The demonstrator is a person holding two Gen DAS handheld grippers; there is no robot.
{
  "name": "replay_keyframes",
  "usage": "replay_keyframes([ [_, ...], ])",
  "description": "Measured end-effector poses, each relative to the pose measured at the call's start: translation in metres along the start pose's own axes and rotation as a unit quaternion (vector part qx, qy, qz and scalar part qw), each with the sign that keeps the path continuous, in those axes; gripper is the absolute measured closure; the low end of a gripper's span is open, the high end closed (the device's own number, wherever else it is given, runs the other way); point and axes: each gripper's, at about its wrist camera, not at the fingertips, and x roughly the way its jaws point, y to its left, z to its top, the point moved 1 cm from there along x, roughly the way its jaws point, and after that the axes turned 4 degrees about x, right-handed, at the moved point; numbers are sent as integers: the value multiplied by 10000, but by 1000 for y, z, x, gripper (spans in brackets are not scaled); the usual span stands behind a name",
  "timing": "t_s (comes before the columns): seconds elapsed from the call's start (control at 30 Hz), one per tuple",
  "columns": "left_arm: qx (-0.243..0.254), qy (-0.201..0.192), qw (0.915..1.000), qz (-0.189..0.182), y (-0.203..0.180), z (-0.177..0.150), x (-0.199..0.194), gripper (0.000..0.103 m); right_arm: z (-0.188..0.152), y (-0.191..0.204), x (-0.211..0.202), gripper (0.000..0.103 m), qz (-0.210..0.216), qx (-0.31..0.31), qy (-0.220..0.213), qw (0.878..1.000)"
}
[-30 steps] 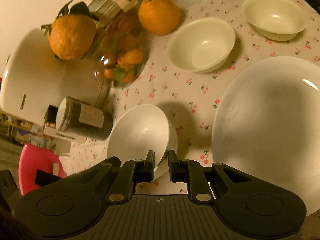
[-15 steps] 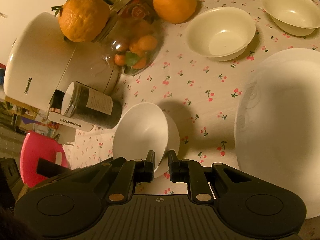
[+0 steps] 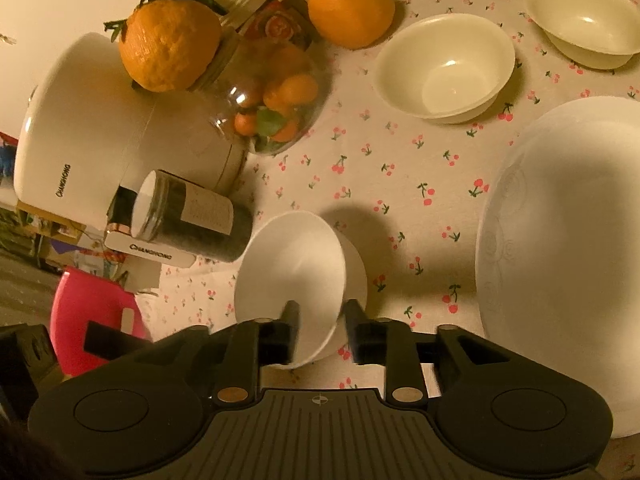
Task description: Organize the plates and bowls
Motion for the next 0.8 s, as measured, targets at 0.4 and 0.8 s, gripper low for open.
replay_keyframes([
  [0.4, 45, -385, 9992, 32, -4, 8, -13, 40, 10, 6, -21, 32, 23, -214, -341, 9992],
  [0.8, -36, -884, 9961, -41, -21, 25, -16, 4, 38, -6, -50, 17, 16, -47, -887, 9960],
])
